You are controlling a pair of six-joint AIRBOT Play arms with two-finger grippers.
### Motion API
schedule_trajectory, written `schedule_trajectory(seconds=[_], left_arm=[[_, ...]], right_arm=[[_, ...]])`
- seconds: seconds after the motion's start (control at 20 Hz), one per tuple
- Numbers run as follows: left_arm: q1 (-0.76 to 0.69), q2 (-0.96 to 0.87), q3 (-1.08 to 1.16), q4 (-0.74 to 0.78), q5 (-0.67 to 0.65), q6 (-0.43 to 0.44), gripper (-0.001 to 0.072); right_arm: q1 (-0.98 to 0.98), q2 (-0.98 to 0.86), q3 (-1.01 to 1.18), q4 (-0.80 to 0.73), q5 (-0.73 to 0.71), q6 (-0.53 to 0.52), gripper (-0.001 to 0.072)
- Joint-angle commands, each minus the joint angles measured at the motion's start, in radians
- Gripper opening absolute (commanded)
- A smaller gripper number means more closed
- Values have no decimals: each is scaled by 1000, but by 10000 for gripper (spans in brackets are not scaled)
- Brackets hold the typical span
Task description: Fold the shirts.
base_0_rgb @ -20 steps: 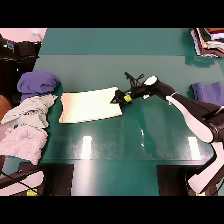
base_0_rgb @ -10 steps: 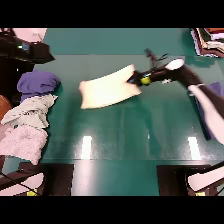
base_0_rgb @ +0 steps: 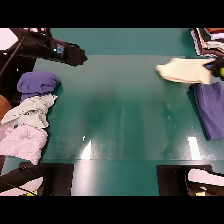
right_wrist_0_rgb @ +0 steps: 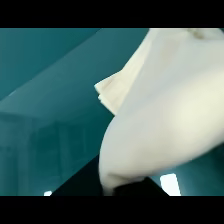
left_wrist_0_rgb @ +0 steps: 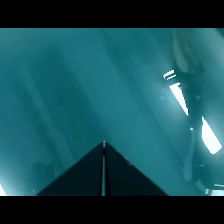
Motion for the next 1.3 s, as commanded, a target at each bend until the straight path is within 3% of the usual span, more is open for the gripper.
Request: schedule_trajectory(seconds=[0.0, 0.3, 0.7, 0.9, 1.0, 1.1, 1.25], left_arm=[[-71, 0, 0, 1, 63, -2, 27], [-88, -7, 0, 0, 61, -3, 27], [-88, -7, 0, 0, 31, -3, 27], [-88, -7, 0, 0, 14, -2, 27], [-88, -7, 0, 1, -8, -2, 27], [-88, -7, 0, 1, -15, -2, 27], [-88, -7, 0, 2, -14, -2, 27]], right_arm=[[-177, 26, -8, -3, -18, -14, 15], [-224, 26, 111, 0, -47, -20, 15], [-224, 27, 357, -3, 132, -19, 14], [-224, 30, 356, -44, 227, -18, 15], [-224, 51, 343, -147, 260, 13, 15], [-230, 105, 272, -256, 261, 26, 15], [-286, 200, 106, -304, 269, 26, 15]])
